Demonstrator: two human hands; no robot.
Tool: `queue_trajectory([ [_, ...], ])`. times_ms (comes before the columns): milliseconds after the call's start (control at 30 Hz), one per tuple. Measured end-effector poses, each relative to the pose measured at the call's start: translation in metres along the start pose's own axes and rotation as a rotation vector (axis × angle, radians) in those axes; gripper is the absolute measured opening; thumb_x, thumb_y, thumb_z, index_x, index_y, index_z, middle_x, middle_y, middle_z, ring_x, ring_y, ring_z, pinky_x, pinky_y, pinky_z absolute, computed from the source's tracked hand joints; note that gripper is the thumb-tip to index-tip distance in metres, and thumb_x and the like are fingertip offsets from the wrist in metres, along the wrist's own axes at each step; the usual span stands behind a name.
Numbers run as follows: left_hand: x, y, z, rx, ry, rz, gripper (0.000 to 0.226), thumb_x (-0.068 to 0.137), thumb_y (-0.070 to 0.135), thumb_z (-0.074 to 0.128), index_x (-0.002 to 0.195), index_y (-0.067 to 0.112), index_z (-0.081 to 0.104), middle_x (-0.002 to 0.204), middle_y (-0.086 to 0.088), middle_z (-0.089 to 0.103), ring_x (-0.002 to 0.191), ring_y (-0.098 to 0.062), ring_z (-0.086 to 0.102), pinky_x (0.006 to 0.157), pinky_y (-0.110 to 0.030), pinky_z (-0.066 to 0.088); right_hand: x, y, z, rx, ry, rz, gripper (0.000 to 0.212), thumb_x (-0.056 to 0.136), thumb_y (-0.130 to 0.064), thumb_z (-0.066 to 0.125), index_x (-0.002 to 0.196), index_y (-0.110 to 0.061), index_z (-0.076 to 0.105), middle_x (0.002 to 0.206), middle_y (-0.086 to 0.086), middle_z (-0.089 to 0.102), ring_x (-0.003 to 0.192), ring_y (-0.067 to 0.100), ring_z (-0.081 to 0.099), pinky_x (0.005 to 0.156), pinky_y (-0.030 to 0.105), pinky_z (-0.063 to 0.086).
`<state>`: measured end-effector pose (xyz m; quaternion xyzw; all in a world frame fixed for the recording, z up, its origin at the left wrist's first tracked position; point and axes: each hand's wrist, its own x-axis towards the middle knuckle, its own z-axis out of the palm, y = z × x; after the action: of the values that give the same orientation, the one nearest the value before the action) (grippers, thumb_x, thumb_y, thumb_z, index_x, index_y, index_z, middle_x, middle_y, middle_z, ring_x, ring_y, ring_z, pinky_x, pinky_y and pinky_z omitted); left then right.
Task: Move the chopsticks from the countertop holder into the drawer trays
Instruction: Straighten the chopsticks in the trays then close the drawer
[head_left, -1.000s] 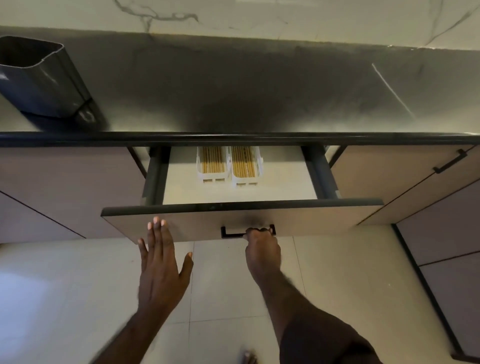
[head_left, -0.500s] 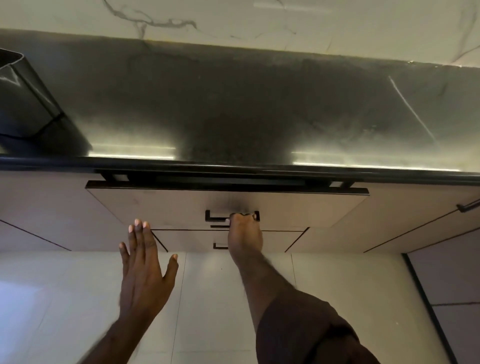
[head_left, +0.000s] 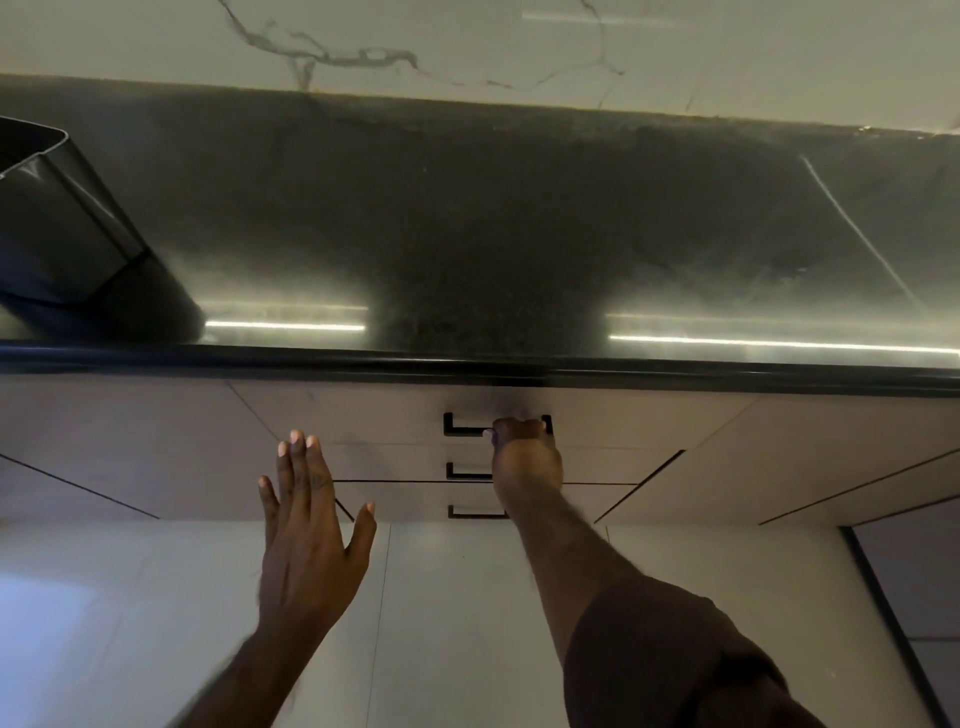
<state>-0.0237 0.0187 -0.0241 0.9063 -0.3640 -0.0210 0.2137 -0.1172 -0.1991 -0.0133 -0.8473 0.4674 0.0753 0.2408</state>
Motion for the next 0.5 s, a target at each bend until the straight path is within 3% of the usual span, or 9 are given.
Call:
queue_trajectory([
  [67, 0.004, 0.003, 0.0, -0.002, -0.001, 0.017, 0.089, 0.089, 0.046, 0.042, 0.151, 0.007, -0.008, 0.161, -0.009, -0.01, 0.148, -0.015, -0.019, 0.12, -0.047, 0.0, 0.003, -0.001, -0.002, 0.066, 0.02, -0.015, 0.026, 0.097, -0.024, 0.055, 0.12, -0.013, 0.061, 0.118, 0.013, 0.063, 0.104, 0.027, 0.061, 0.075, 0.023, 0.05],
  [200, 0.01, 0.008, -0.003, -0.002, -0.018, 0.062, 0.086, 0.091, 0.045, 0.041, 0.152, 0.009, -0.008, 0.161, -0.008, -0.013, 0.147, -0.015, -0.02, 0.12, -0.045, -0.002, 0.013, -0.004, -0.011, 0.016, 0.029, 0.026, 0.031, 0.098, -0.031, 0.053, 0.122, -0.014, 0.061, 0.12, 0.014, 0.06, 0.11, 0.03, 0.058, 0.094, 0.041, 0.05],
  [367, 0.013, 0.013, -0.015, 0.013, -0.02, 0.12, 0.083, 0.092, 0.049, 0.034, 0.151, 0.012, -0.011, 0.161, -0.006, -0.015, 0.148, -0.019, -0.017, 0.12, -0.043, -0.004, -0.004, -0.005, -0.014, -0.039, 0.063, -0.069, 0.034, 0.098, -0.031, 0.054, 0.128, -0.017, 0.056, 0.12, 0.01, 0.061, 0.108, 0.027, 0.058, 0.087, 0.037, 0.052],
  [500, 0.01, 0.021, -0.031, 0.028, -0.023, 0.178, 0.08, 0.091, 0.053, 0.026, 0.152, 0.01, -0.003, 0.162, -0.01, -0.009, 0.149, -0.025, -0.011, 0.12, -0.046, -0.001, -0.035, 0.002, -0.02, -0.048, 0.089, -0.18, 0.029, 0.096, -0.031, 0.055, 0.121, -0.018, 0.062, 0.104, 0.005, 0.069, 0.085, 0.018, 0.063, 0.075, 0.031, 0.053],
])
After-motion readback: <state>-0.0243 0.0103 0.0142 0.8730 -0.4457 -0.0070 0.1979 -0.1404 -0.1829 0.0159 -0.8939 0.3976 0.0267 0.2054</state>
